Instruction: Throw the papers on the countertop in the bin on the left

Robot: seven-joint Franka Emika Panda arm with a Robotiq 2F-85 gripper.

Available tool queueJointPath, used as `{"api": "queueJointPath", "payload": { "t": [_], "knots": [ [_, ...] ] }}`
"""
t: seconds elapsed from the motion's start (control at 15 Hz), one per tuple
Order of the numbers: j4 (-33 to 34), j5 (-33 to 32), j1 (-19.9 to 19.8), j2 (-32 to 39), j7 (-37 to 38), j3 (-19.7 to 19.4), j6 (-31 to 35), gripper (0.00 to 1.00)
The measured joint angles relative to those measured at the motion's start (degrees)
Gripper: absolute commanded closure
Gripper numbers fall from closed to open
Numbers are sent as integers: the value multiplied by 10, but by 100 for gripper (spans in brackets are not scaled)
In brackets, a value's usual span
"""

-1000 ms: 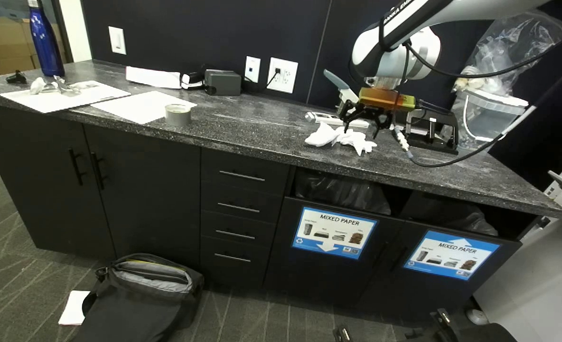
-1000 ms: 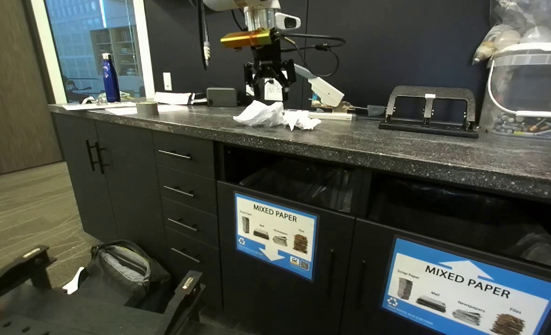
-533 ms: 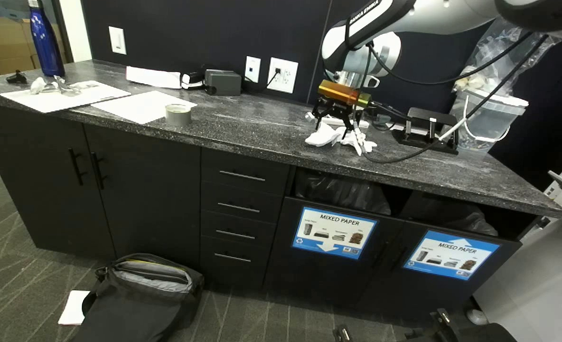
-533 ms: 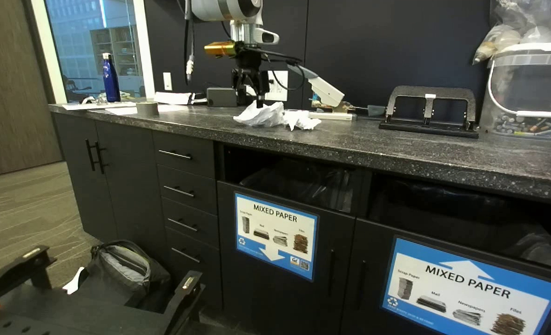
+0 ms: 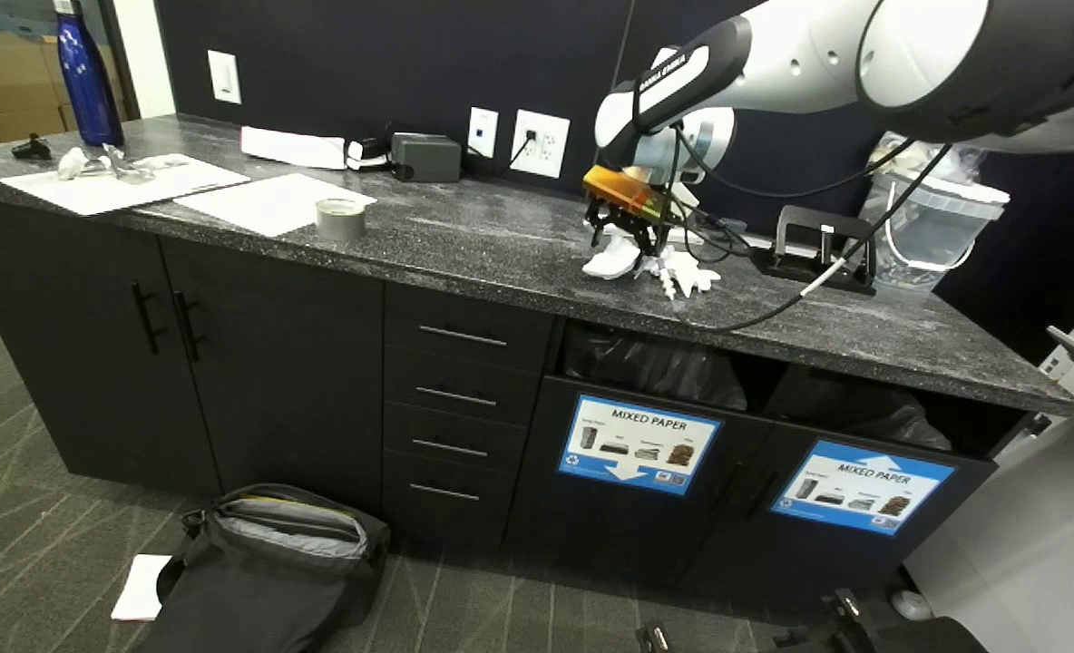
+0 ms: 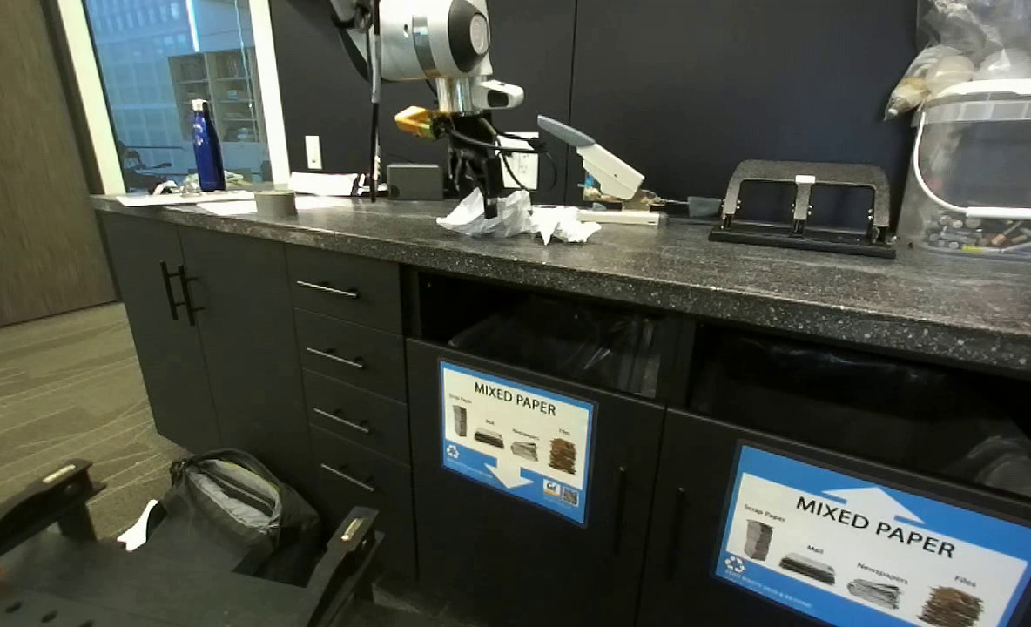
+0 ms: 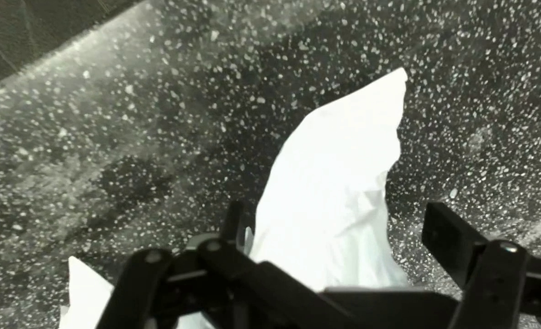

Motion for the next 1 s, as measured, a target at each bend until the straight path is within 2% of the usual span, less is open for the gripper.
{"api": "queueJointPath", "payload": {
  "t": [0.07, 0.13, 0.2, 0.6, 0.87, 1.0],
  "knots": [
    [10, -4, 0, 11, 7, -3, 5, 25],
    [22, -10, 0, 23, 12, -6, 8, 26],
    [33, -16, 0, 35, 15, -9, 11, 32],
    [81, -52, 1, 78, 15, -26, 20, 80],
    [85, -90, 4, 80, 5, -29, 15, 86],
    [85, -108, 7, 79, -27, -29, 8, 82]
  ]
}}
